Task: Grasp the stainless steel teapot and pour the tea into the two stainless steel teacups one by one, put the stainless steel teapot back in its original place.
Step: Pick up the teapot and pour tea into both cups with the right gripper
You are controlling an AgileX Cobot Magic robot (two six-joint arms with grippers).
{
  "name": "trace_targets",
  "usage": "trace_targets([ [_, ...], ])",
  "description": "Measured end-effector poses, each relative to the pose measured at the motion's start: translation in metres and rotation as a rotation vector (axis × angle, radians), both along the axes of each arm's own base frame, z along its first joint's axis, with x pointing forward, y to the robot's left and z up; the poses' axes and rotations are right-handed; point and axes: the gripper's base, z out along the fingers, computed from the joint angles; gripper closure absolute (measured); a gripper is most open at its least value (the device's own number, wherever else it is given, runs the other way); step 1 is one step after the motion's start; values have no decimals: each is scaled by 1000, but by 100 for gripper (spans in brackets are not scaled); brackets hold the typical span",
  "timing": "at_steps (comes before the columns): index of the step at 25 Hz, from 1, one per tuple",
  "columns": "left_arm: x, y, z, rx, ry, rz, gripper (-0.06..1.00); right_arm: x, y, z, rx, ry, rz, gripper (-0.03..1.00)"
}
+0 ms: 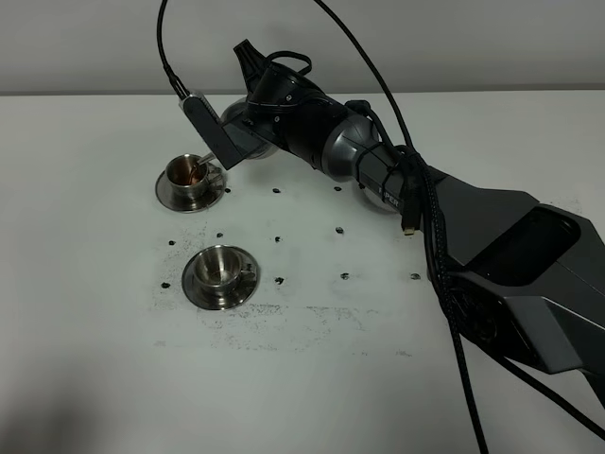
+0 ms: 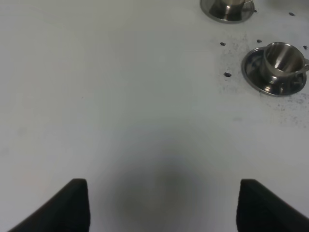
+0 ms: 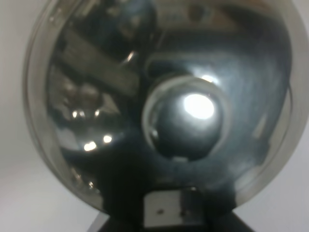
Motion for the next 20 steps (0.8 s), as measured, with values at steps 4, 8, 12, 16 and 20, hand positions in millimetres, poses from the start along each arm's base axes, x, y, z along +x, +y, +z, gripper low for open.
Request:
trace_targets([
  [4,0,0,0,0,0,0,33,0,0,0,-8,-1,6,79],
  [8,0,0,0,0,0,0,33,0,1,0,-5,-6,14,79],
  [12,0,0,0,0,0,0,33,-1,4,1,-1,-11,23,79],
  [16,0,0,0,0,0,0,33,0,4,2,-10,-26,31,79],
  [20,0,0,0,0,0,0,33,0,4,4,-9,-38,39,79],
])
